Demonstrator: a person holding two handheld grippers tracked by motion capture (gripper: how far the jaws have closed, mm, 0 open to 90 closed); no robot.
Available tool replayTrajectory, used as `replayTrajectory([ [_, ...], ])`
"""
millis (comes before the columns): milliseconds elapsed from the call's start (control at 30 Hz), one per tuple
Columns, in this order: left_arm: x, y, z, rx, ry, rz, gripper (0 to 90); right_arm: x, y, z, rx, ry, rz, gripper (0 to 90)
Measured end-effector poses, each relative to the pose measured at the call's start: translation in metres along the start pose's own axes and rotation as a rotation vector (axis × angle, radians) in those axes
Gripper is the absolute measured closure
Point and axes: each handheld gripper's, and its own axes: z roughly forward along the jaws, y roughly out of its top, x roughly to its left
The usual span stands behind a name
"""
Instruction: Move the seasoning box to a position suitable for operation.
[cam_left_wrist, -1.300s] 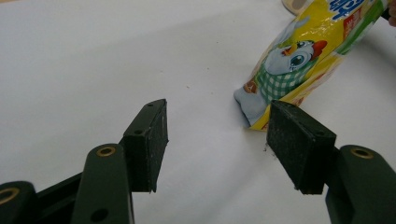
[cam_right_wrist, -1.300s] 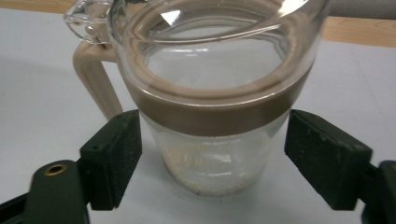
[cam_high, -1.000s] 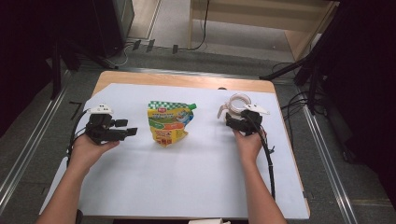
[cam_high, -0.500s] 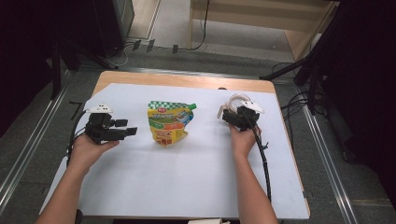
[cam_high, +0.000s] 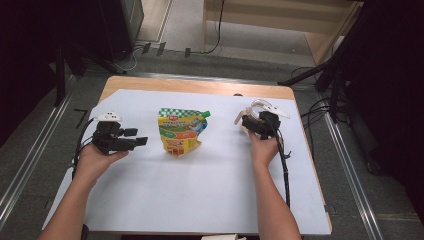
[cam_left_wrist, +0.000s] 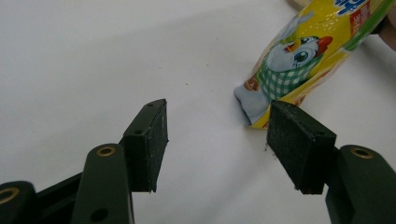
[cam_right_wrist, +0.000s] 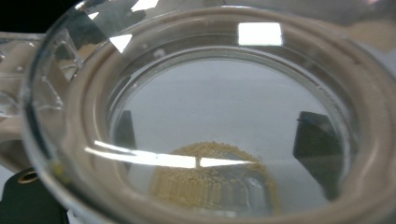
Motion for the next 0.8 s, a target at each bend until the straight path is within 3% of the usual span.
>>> replayTrajectory([
  [33, 0.000, 0.000, 0.000, -0.003, -0.002, -0.004, 38.9, 0.000, 0.002, -0.004, 0.003, -0.001, -0.030, 12.0],
  [333, 0.000, 0.000, 0.001, 0.004, -0.004, 0.003, 39.0, 0.004, 0.007, -0.028, -0.005, 0.055, -0.112, 12.1],
  [567, -0.003, 0.000, 0.001, 0.015, -0.008, 0.011, 39.2, 0.011, 0.001, -0.049, -0.023, 0.112, -0.141, 12.1],
  [667, -0.003, 0.000, 0.001, 0.019, -0.020, -0.003, 40.3, 0.016, -0.002, -0.062, -0.020, 0.166, -0.178, 12.2],
  [800, -0.005, 0.000, 0.001, 0.019, -0.022, 0.001, 40.2, 0.023, -0.005, -0.076, -0.030, 0.200, -0.208, 12.2],
])
